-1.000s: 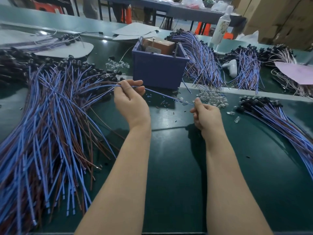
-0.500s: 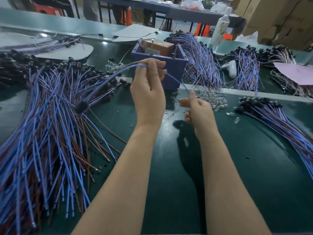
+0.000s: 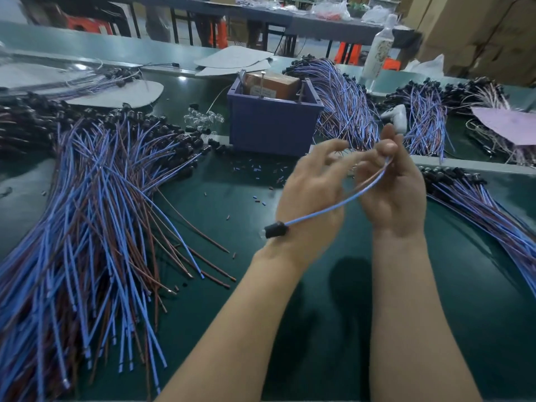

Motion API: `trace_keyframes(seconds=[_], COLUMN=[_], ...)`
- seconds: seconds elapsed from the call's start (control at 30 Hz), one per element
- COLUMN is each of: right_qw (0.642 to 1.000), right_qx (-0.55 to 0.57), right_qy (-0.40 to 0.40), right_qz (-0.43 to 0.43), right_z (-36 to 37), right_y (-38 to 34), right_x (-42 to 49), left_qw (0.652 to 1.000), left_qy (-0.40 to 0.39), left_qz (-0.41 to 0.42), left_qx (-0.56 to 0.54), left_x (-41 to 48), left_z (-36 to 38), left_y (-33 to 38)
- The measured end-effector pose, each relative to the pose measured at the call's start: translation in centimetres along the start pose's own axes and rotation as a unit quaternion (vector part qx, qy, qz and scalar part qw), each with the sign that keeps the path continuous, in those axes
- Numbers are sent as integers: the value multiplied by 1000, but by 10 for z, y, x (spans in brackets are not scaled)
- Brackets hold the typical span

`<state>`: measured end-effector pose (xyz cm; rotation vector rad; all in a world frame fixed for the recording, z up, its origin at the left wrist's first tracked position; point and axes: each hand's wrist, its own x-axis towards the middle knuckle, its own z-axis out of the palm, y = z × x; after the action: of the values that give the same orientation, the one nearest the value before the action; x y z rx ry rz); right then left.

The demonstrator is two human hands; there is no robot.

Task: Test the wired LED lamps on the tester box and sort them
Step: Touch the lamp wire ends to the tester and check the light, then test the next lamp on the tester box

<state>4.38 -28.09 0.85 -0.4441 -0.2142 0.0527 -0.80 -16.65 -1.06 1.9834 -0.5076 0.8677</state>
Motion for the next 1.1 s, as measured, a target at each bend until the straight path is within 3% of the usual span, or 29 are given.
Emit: trace_keyframes(seconds=[0.1, 0.13, 0.17, 0.23, 0.27, 0.33, 0.37, 0.43, 0.53, 0.67, 0.77, 0.9, 0.97, 1.1], right_qw=[997, 996, 995, 995, 995, 980, 964, 940, 927, 900, 874, 867, 865, 839], right_qx=[69, 77, 77, 57, 18, -121, -184, -251, -294, -399, -465, -486, -491, -531], right_qy=[4, 0, -4, 13, 45, 137, 179, 228, 232, 178, 141, 105, 103, 116], right_qz=[29, 45, 61, 83, 87, 80, 72, 47, 12, -3, -14, 10, 14, 5], right_z=[-11, -15, -18, -22, -25, -33, -37, -42, -40, -39, -38, -32, -30, -30], right_y=[-3, -1, 0, 6, 9, 14, 17, 23, 31, 43, 53, 70, 79, 85], right_x=[3, 4, 5, 9, 12, 18, 20, 22, 25, 27, 26, 23, 22, 22], left_qw=[986, 964, 919, 782, 743, 711, 705, 716, 763, 760, 782, 833, 852, 853], left_qy=[111, 120, 90, -68, -163, -297, -327, -353, -401, -389, -306, -101, -65, -33], left_qz=[-113, -191, -286, -434, -452, -429, -413, -380, -343, -399, -433, -469, -459, -457], left_qx=[-58, -139, -256, -441, -466, -471, -475, -468, -375, -335, -329, -274, -245, -249], left_x=[5, 10, 14, 19, 18, 14, 13, 10, 1, -1, 4, 12, 13, 10], left_z=[-4, -6, -8, -12, -15, -18, -19, -20, -18, -13, -9, -1, 1, 5], left_y=[-17, -21, -23, -28, -31, -34, -35, -36, -38, -37, -38, -52, -59, -68])
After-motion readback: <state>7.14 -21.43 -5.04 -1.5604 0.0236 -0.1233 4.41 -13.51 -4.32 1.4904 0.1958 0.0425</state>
